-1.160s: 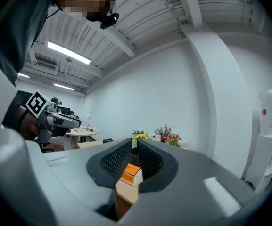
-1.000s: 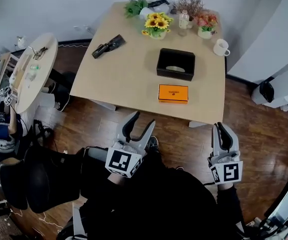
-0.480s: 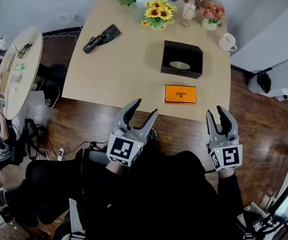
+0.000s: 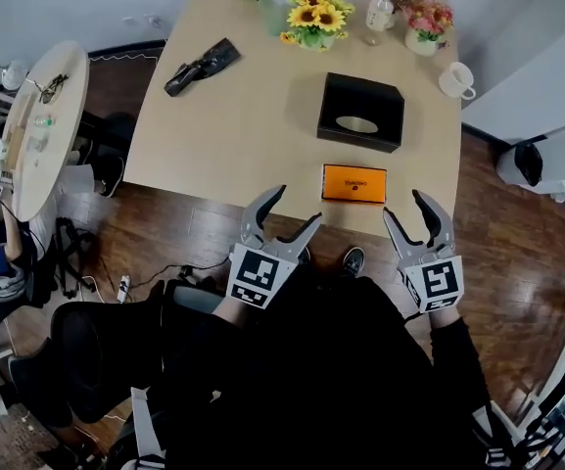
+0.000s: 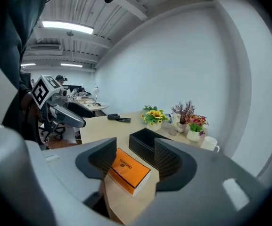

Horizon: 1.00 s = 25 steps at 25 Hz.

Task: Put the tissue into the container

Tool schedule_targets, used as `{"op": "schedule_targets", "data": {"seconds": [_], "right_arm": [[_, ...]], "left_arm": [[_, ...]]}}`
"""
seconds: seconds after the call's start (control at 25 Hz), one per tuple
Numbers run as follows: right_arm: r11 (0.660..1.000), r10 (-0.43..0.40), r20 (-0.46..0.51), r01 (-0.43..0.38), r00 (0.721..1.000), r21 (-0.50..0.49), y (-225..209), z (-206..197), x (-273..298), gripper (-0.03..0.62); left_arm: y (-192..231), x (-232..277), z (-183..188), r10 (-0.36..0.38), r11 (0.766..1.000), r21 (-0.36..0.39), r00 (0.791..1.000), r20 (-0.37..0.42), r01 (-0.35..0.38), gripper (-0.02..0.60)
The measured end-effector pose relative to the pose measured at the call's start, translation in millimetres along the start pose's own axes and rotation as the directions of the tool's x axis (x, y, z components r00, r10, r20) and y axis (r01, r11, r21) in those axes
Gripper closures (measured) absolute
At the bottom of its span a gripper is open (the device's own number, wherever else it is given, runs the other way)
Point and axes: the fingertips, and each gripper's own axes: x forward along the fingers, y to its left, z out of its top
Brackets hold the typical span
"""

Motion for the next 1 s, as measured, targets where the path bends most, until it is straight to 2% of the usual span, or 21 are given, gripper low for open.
{"op": "schedule_targets", "data": {"seconds": [0.16, 0.4, 0.8, 1.0], "right_arm": [[0.998, 0.067, -0.046, -0.067, 0.997, 0.013, -3.6, -28.3, 17.2, 0.288], [0.986, 0.157, -0.147, -0.164, 0.977, -0.036, 0.1, -63.5, 38.9, 0.181], [0.951, 0.243, -0.290, -0.287, 0.925, -0.117, 6.7, -99.0, 66.1, 0.118], [0.928, 0.261, -0.372, -0.337, 0.891, -0.156, 5.1, -117.9, 88.3, 0.097]], "left_arm": [[-16.3, 18.4, -15.9, -0.023, 1.000, 0.007, 0.998, -0.061, 0.023, 0.250], [-26.4, 40.7, -51.0, -0.037, 0.999, 0.020, 0.983, -0.179, 0.041, 0.211], [-18.8, 54.5, -109.3, -0.030, 0.998, 0.040, 0.945, -0.324, 0.045, 0.198], [-10.8, 60.0, -121.2, -0.025, 0.997, 0.053, 0.936, -0.351, 0.046, 0.198]]}}
